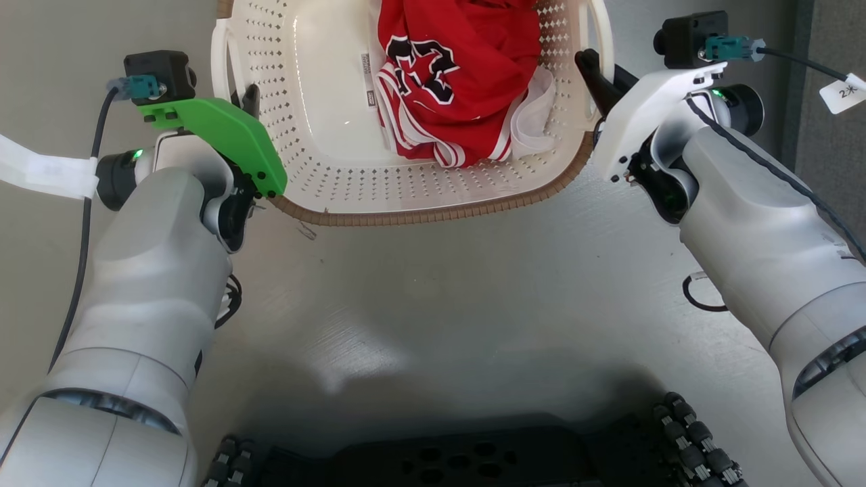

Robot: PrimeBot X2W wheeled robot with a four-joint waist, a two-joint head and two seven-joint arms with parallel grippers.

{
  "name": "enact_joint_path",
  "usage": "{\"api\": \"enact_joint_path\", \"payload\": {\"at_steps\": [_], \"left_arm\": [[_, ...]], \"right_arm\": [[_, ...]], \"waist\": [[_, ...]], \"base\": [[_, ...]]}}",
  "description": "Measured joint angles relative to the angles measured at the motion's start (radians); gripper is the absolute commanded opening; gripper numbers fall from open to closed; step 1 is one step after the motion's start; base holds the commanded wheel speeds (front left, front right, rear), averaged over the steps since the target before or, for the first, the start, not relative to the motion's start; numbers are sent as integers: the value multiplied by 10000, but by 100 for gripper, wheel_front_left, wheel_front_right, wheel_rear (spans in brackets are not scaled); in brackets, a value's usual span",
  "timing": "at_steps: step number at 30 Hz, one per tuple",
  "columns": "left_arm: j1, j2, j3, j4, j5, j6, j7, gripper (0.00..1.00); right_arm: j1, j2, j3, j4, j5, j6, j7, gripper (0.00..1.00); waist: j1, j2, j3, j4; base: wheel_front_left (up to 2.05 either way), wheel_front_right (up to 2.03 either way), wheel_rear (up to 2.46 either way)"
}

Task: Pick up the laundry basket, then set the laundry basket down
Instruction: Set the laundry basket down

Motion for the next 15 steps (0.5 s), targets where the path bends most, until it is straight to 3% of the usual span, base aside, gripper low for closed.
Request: {"api": "enact_joint_path", "payload": {"at_steps": [15], "left_arm": [[-124, -33, -42, 186, 0, -96, 107, 0]], "right_arm": [[-142, 84, 61, 278, 163, 2, 2, 0]], "waist": [[-1, 0, 95, -27]], "base": [[0, 0, 0]]}}
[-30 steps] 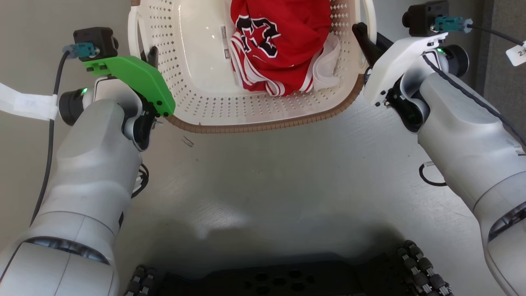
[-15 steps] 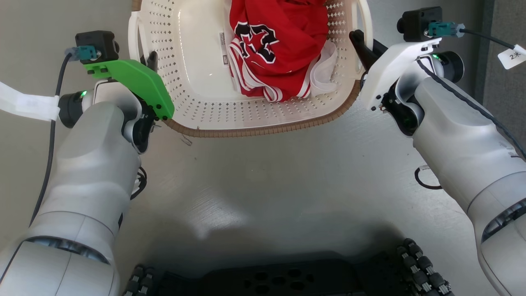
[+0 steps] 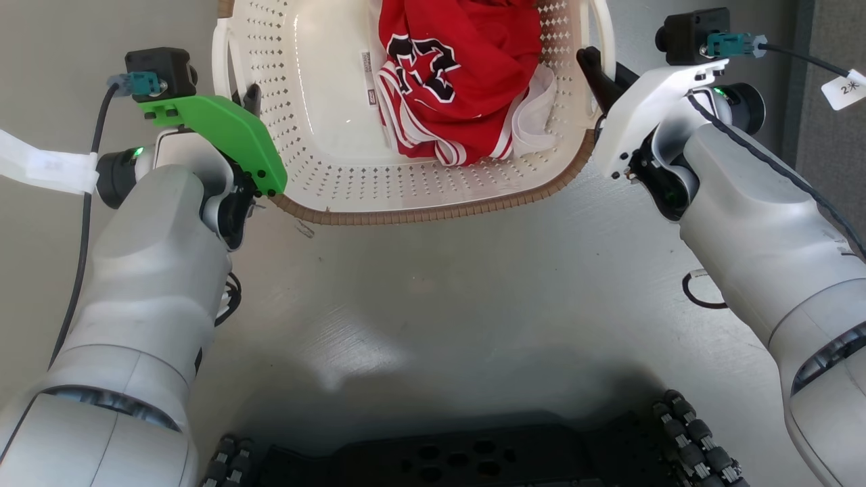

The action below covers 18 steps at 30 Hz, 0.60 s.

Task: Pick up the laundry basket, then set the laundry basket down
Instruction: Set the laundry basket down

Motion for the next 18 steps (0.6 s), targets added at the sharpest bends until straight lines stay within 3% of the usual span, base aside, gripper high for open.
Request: {"api": "enact_joint_path", "payload": {"at_steps": [18], "left_arm": [[-70, 0, -6, 69, -12, -104, 102, 0]], "right_arm": [[-182, 0, 165, 61, 203, 8, -86, 0]], "waist": [[0, 0, 77, 36]], "base": [[0, 0, 0]]}}
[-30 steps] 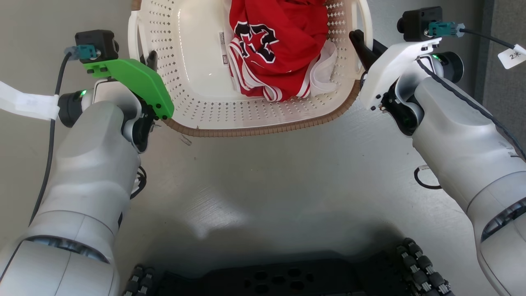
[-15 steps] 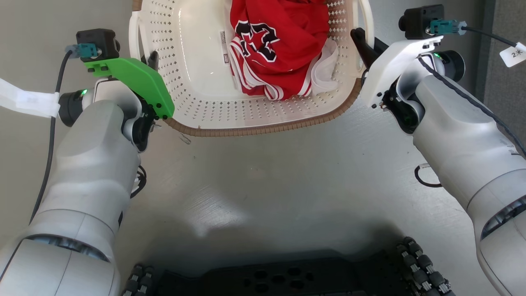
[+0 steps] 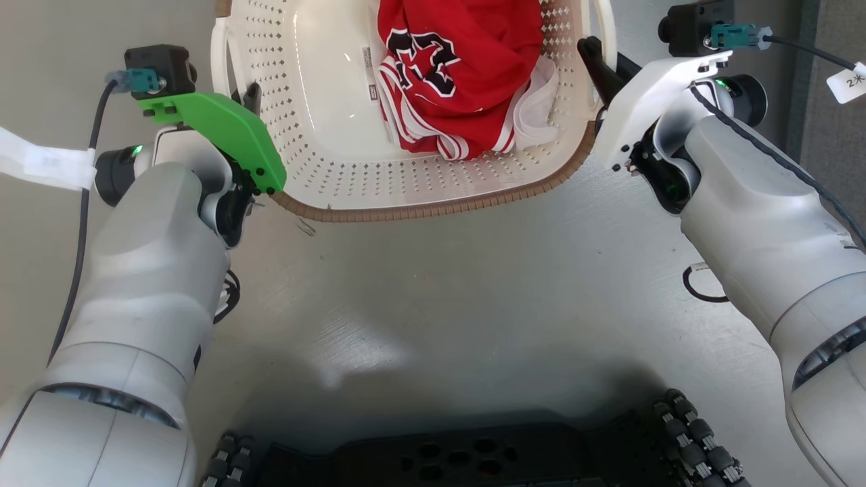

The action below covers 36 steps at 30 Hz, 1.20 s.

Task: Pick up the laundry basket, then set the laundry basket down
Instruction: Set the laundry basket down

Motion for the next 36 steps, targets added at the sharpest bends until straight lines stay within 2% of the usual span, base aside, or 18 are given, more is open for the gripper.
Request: {"api": "enact_joint_path", "payload": {"at_steps": [1, 2, 12, 26, 36], "left_arm": [[-21, -2, 25, -2, -36, -27, -61, 13], [-44, 0, 27, 2, -84, -50, -81, 100], [-123, 186, -2, 6, -173, -157, -132, 100], [183, 186, -247, -278, -31, -171, -1565, 100], [659, 188, -309, -518, 253, -171, -1885, 100]], "right_arm": [[-8, -2, 25, -8, 0, 0, -40, 13], [-13, -2, 36, -12, 2, -2, -77, 100], [-10, -178, 376, -142, -19, -25, -253, 100], [171, -397, 512, -280, -81, -25, -727, 100], [509, -420, 385, -583, -303, -25, -838, 100]], "waist": [[0, 0, 3, 3], [0, 0, 5, 9], [0, 0, -208, 72], [0, 0, -1099, 90], [0, 0, -2074, 29]], "base": [[0, 0, 0], [0, 0, 0], [0, 0, 0], [0, 0, 0], [0, 0, 0]]}}
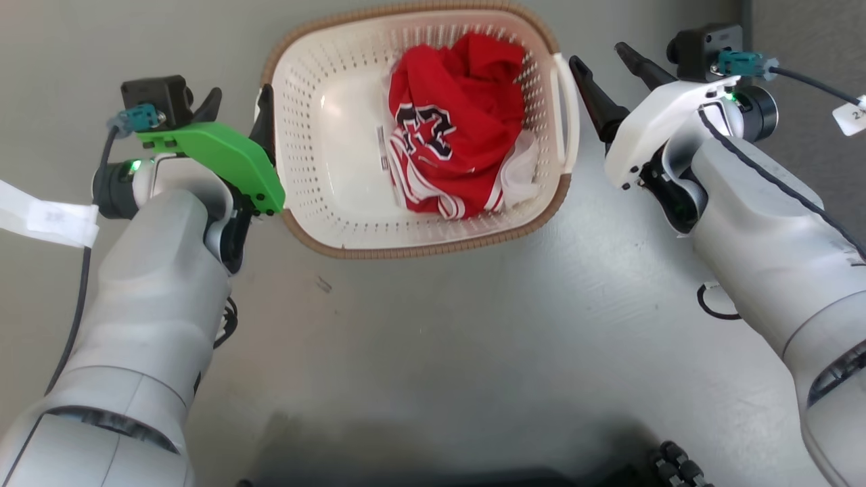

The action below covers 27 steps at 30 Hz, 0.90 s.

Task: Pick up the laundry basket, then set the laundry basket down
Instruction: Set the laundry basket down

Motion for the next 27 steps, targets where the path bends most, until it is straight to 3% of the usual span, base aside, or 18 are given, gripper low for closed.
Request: {"api": "enact_joint_path", "payload": {"at_steps": [7, 13, 27], "left_arm": [[353, 48, 132, -472, 151, 31, -10, 100], [480, 370, 635, -1689, 403, 384, -8, 100], [1967, 757, 1498, -4199, 1607, 1104, -10, 100]], "right_arm": [[77, -267, -874, -1174, -357, -128, 0, 100], [548, -476, -1448, -2010, -821, -318, 0, 100], [2088, -692, -2934, -4180, -2188, -1191, 0, 100]], "waist": [[0, 0, -751, -54], [0, 0, -1404, -76], [0, 0, -2971, -87]], "base": [[0, 0, 0], [0, 0, 0], [0, 0, 0]]}}
